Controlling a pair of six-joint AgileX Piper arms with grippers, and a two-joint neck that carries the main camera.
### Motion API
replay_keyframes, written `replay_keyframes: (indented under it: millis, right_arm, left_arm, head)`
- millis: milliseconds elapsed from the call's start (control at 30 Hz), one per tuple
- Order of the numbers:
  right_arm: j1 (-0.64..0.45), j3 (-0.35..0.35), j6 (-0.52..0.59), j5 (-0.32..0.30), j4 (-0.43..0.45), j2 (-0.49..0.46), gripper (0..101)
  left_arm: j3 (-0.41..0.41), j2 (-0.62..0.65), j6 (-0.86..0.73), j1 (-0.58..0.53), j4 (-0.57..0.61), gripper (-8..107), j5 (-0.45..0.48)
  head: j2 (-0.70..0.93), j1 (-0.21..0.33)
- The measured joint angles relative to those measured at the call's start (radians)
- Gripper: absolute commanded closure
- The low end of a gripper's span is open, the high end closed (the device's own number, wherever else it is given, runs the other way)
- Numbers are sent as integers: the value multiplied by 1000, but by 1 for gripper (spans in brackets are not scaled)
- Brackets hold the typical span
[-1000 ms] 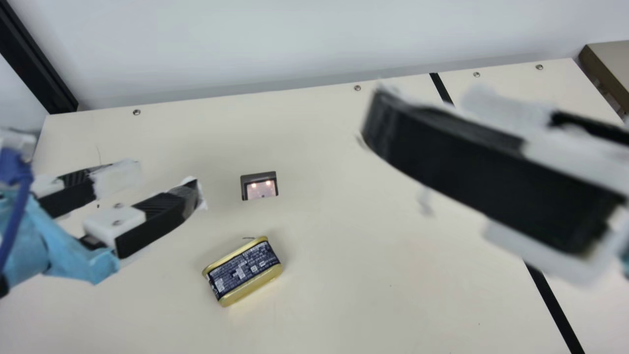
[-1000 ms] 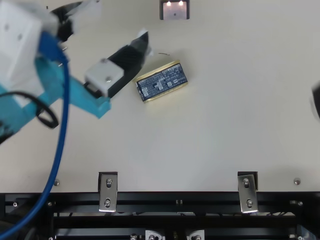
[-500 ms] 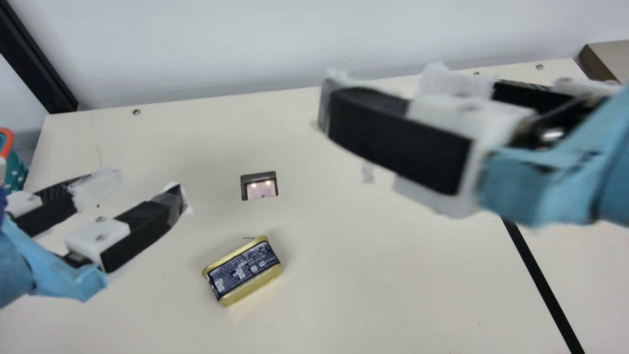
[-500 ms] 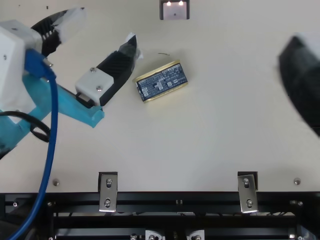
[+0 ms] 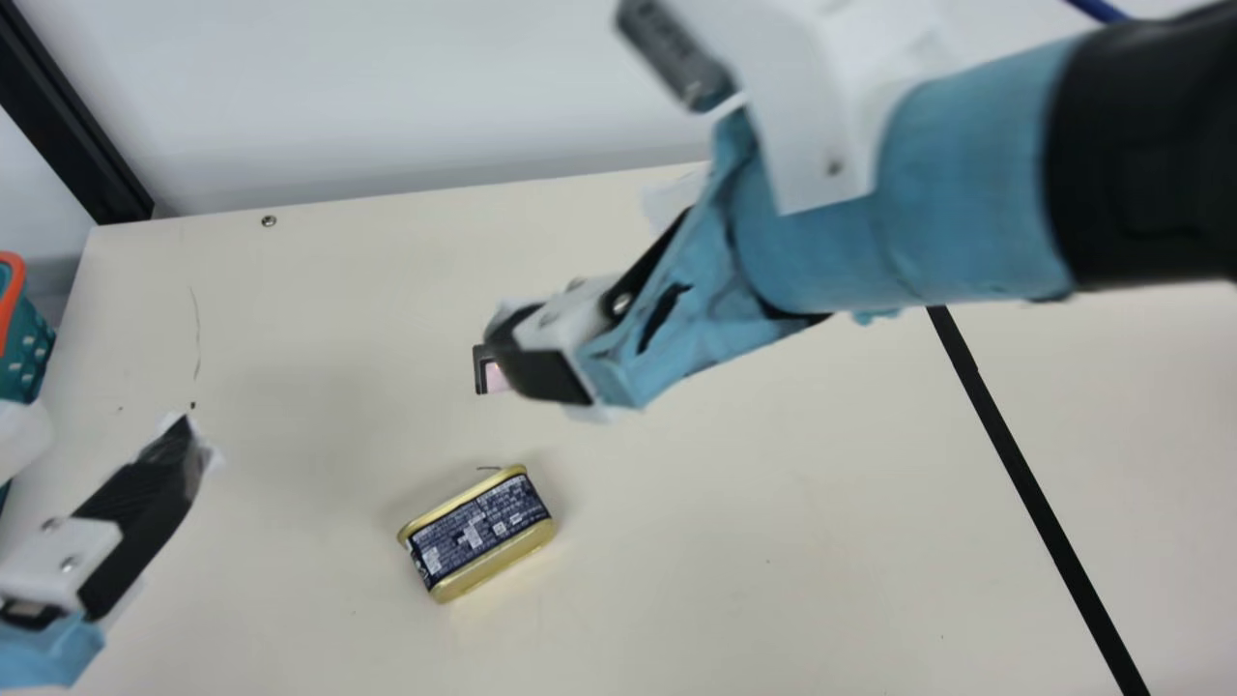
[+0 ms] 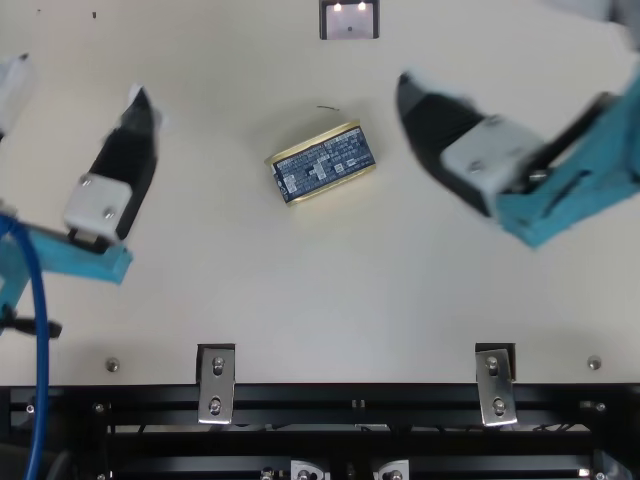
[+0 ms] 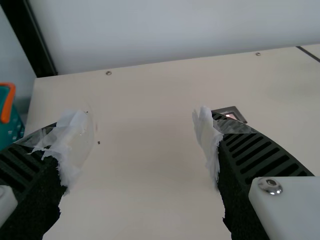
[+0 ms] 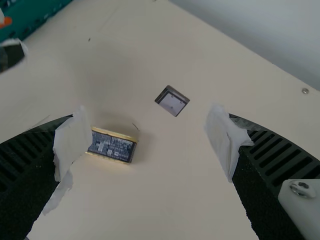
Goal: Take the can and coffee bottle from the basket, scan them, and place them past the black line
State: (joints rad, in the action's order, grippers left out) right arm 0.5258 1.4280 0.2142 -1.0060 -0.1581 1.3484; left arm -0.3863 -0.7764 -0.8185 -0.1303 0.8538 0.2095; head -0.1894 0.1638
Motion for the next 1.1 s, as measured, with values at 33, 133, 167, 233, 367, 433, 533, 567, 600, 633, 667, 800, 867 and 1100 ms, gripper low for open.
replay_keyframes:
  millis: [33, 133, 167, 233, 367, 433, 533, 567, 600, 633, 667, 800, 867, 1100]
  right_arm:
    - [6, 16, 38, -19, -2, 25, 0]
    - [29, 56, 150, -76, 3, 95, 0]
    - [37, 68, 190, -95, 8, 118, 0]
    - [54, 92, 273, -136, 20, 161, 0]
    - [93, 121, 436, -199, 60, 243, 0]
    - [114, 109, 514, -209, 88, 280, 0]
    - [146, 85, 623, -212, 137, 330, 0]
    - [156, 83, 656, -212, 152, 345, 0]
    - [165, 84, 687, -212, 171, 357, 0]
    - [175, 90, 718, -212, 189, 370, 0]
    - [184, 96, 742, -210, 206, 379, 0]
    - [187, 98, 801, -204, 244, 386, 0]
    - [187, 98, 803, -205, 242, 386, 0]
    - [197, 98, 792, -201, 236, 389, 0]
  left_arm:
    - [18, 30, 16, 18, -21, 9, 5]
    - [70, 103, 61, 77, -88, 9, 33]
    - [87, 129, 78, 98, -110, 9, 46]
    - [101, 162, 91, 120, -137, 9, 54]
    - [101, 171, 91, 123, -142, 9, 55]
    - [101, 171, 91, 123, -140, 9, 53]
    - [101, 171, 91, 123, -143, 9, 54]
    - [101, 171, 91, 123, -141, 9, 54]
    - [101, 171, 91, 123, -143, 9, 54]
    - [101, 171, 91, 123, -143, 9, 54]
    - [101, 171, 91, 123, -143, 9, 54]
    - [101, 171, 91, 123, -143, 9, 54]
    - [101, 171, 91, 123, -143, 9, 54]
    - [101, 171, 91, 123, -143, 9, 54]
  head:
    - [0, 5]
    - [0, 5]
    - [0, 5]
    - [0, 5]
    - [0, 5]
    - [0, 5]
    - [0, 0]
    - [0, 0]
    - [0, 5]
    - [0, 5]
    - [0, 5]
    - [0, 5]
    - [0, 5]
    - [5, 5]
